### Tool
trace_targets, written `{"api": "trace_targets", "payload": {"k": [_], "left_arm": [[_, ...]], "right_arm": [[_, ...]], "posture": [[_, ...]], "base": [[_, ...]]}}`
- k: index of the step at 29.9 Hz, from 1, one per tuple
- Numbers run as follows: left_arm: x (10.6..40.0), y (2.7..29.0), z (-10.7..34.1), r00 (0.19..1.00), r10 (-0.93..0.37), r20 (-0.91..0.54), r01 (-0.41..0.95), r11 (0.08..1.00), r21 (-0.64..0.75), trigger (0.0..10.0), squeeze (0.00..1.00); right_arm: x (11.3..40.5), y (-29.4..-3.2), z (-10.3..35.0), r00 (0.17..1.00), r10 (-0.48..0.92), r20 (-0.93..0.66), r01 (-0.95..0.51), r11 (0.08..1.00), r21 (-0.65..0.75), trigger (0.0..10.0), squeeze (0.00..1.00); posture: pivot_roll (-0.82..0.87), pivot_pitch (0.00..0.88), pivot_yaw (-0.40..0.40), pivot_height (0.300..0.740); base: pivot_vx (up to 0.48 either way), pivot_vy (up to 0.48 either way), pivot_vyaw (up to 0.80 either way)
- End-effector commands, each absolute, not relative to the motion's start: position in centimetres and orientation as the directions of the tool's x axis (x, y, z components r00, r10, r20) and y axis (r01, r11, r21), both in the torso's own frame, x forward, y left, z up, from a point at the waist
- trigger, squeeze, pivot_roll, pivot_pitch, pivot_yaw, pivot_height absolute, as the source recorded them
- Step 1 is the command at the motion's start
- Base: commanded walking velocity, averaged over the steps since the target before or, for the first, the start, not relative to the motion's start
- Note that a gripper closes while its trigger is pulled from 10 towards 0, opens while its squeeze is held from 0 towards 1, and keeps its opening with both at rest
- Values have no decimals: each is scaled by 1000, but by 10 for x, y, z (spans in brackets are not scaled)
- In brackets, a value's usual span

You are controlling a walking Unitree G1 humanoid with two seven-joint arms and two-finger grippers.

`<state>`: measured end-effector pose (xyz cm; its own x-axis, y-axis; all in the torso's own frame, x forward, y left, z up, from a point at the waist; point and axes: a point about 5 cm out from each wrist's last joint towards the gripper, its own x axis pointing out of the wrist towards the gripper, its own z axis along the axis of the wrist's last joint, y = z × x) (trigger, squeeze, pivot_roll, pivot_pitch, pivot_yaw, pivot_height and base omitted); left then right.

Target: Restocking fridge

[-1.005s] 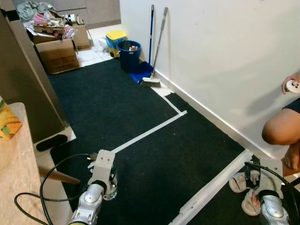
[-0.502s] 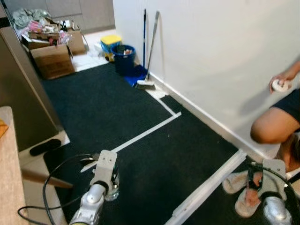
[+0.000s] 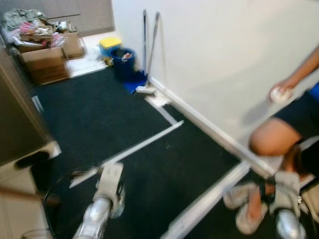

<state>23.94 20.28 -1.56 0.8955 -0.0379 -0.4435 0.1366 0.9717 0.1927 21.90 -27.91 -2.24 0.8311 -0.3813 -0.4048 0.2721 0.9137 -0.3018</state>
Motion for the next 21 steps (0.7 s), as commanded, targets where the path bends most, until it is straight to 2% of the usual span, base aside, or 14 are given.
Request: {"api": "trace_targets", "payload": {"k": [1, 19, 21], "left_arm": [[241, 200, -13, 899, -50, -434, 147, 970, 194, 10000, 0], [244, 196, -12, 905, -75, -418, 166, 969, 185, 10000, 0], [244, 196, -11, 906, -79, -415, 169, 968, 186, 10000, 0]], "right_arm": [[216, -283, -24, 820, -395, -415, 283, 909, -305, 10000, 0], [217, -280, -25, 824, -381, -421, 271, 915, -298, 10000, 0], [217, -279, -25, 825, -378, -421, 268, 916, -298, 10000, 0]], "posture": [[16, 0, -86, 740], [13, 0, -88, 740], [15, 0, -89, 740]], "base": [[0, 0, 0], [0, 0, 0], [296, 0, 0]]}}
